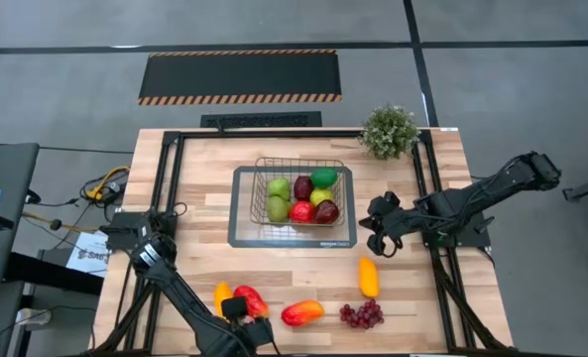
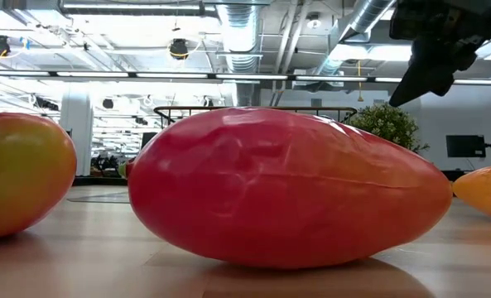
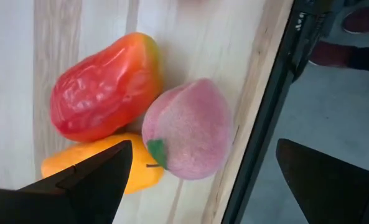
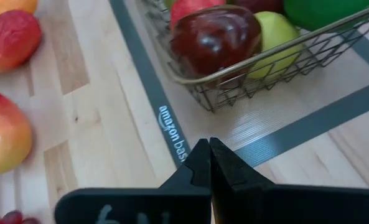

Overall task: Build produce basket
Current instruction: Put the pink peach into the bin

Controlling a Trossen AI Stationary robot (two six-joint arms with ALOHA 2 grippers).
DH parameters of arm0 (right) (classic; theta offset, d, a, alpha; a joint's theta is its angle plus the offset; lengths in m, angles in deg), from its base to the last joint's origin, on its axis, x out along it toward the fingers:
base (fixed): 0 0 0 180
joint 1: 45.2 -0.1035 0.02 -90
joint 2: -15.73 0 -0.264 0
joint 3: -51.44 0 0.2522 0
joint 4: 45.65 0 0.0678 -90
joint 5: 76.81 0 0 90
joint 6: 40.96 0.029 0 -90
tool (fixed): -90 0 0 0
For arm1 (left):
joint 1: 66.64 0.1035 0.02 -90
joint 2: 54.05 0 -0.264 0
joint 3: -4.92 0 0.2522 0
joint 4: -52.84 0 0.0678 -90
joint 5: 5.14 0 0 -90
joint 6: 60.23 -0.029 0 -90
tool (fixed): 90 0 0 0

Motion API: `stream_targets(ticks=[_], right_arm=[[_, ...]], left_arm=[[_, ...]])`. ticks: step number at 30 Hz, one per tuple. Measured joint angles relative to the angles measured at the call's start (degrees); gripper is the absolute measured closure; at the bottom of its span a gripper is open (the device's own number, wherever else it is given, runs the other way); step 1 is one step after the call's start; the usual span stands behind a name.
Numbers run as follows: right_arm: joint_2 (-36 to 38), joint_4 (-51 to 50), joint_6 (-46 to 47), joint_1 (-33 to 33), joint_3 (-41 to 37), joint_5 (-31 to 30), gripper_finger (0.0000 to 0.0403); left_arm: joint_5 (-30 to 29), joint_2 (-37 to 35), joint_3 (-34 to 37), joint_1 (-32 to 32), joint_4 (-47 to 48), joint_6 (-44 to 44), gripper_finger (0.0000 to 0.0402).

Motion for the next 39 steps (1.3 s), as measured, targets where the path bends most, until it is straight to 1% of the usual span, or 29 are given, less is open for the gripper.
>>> stream_targets(ticks=[4, 8, 12, 16, 19, 23, 26, 28, 31, 32, 34, 39], right_arm=[[0.0, 0.0, 0.0, 1.8, 0.0, 0.0, 0.0396], [0.0, 0.0, 0.1, 3.3, 0.0, 0.0, 0.0396], [0.0, 0.1, 0.2, 4.6, 0.0, 0.0, 0.0396], [0.0, 0.2, 0.2, 5.6, 0.0, 0.0, 0.0396], [0.0, 0.4, 0.6, 6.2, 0.0, 0.0, 0.0396], [0.0, 0.4, 0.7, 6.2, 0.0, 0.0, 0.0396], [0.0, 0.4, 0.7, 6.2, 0.0, -0.1, 0.0396], [0.0, 0.4, 0.7, 6.2, 0.0, -0.2, 0.0396], [0.0, 0.4, 0.7, 6.2, 0.0, -0.3, 0.0396], [0.0, 0.4, 0.7, 6.2, 0.0, -0.3, 0.0396], [0.0, 0.4, 0.7, 6.2, 0.0, -0.3, 0.0396], [0.0, 0.4, 0.8, 6.1, 0.0, -0.2, 0.0396]], left_arm=[[-0.1, 0.0, 0.0, 0.0, -1.9, -1.8, 0.0019], [-1.6, 0.0, 0.4, 0.2, -2.6, -2.9, 0.0019], [0.2, 0.1, 4.4, 0.6, -4.2, -2.8, 0.0019], [2.6, 0.1, 8.1, 0.8, -10.4, -4.7, 0.0019], [0.8, 0.0, 8.2, 0.5, -10.4, -5.0, 0.0019], [-1.2, -0.1, 8.2, -0.4, -8.0, -5.1, 0.0019], [-2.1, -0.1, 8.6, -1.3, -8.7, -4.8, 0.0019], [-1.1, -0.1, 10.4, -1.7, -11.6, -4.6, 0.0019], [3.1, -0.1, 14.0, -2.2, -17.1, -4.5, 0.0019], [3.5, -0.1, 15.2, -2.4, -19.1, -4.2, 0.0019], [3.7, -0.1, 17.1, -2.6, -21.5, -3.1, 0.0019], [2.5, -0.1, 19.7, -2.6, -21.8, -1.5, 0.0022]])
